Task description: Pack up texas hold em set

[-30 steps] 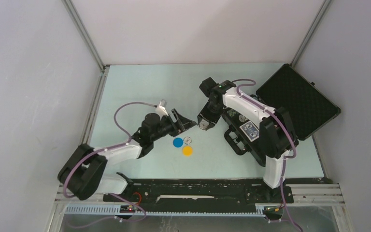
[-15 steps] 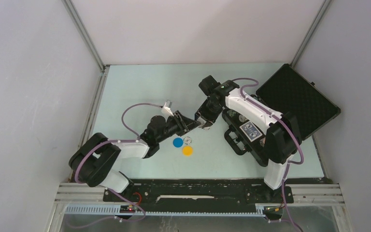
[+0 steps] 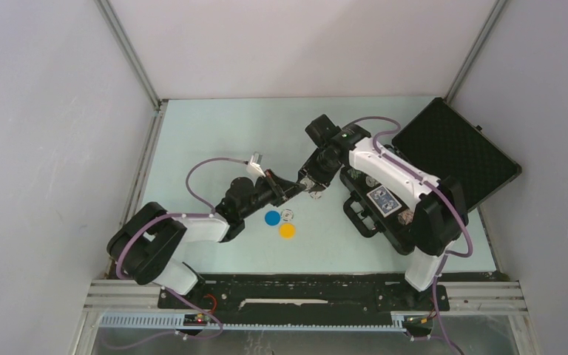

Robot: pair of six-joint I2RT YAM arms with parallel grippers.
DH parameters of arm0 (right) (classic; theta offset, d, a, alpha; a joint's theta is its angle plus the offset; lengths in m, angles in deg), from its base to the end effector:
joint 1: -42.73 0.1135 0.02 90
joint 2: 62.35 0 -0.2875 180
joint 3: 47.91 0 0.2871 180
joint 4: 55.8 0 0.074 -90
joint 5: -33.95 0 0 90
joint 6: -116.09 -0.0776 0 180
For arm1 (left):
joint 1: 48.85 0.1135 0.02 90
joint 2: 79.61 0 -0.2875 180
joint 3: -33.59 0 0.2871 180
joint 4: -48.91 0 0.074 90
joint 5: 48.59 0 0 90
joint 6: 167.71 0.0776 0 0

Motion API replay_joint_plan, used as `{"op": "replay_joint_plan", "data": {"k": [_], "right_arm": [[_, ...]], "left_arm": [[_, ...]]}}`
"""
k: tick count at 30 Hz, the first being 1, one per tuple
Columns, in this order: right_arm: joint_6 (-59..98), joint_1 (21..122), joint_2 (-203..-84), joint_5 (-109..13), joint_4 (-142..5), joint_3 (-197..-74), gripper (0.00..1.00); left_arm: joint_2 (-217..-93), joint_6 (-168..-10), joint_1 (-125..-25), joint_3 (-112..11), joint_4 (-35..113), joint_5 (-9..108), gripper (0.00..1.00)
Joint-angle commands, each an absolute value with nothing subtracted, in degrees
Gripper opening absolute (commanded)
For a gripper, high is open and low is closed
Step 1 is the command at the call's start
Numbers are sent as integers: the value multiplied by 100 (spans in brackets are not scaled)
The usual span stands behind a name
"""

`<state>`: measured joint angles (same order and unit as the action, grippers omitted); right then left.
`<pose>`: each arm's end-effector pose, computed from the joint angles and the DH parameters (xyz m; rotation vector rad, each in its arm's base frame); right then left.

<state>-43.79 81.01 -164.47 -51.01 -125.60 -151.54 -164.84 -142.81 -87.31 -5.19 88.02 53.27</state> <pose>0.3281 0.2676 0.2616 0.7773 2.8382 0.5329 0.2584 -0.2256 0.1728 -0.2744 1.9276 -1.4643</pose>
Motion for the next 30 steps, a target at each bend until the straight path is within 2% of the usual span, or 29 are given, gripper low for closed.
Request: {"op": "replay_joint_plan", "data": {"k": [1,3,6,9,11,12,15,19,24,27,30], "right_arm": [[-4146,8236,-16011,-4967,-12160,-14914,10],[-4108,8231,-15760,-4893,-11722,-14515,19],[-4047,8212,-15180,-4915,-10909,-13736,41],[-3702,8090,-14811,-4880,-10472,-13371,58],[-3475,8026,-14580,-4965,-10347,-13232,88],[-3366,8011,-14463,-5052,-10313,-13180,98],[-2984,7929,-14112,-5273,-10327,-13081,100],[-1727,7872,-13560,-5261,-9688,-12547,100],[-604,7475,-12237,-3504,-8410,-11106,100],[-472,7432,-11031,-2735,-7548,-10268,100],[-648,7326,-10643,-1783,-6939,-9951,100]], "left_arm": [[-16332,-13862,-8752,-685,8810,5205,0],[-16179,-13677,-8751,-709,8572,5212,0],[-15848,-13376,-8757,-742,8168,5166,0],[-15618,-13099,-8758,-825,7731,5125,0],[-15536,-13001,-8753,-863,7571,5152,0],[-15511,-12974,-8751,-869,7536,5185,0],[-15418,-12906,-8749,-887,7427,5261,0],[-15117,-12765,-8727,-902,7274,5566,0],[-14552,-12447,-8403,-936,7277,7048,0],[-13975,-12370,-8270,-994,7237,7843,0],[-13686,-12393,-8269,-1182,7113,8321,0]]}}
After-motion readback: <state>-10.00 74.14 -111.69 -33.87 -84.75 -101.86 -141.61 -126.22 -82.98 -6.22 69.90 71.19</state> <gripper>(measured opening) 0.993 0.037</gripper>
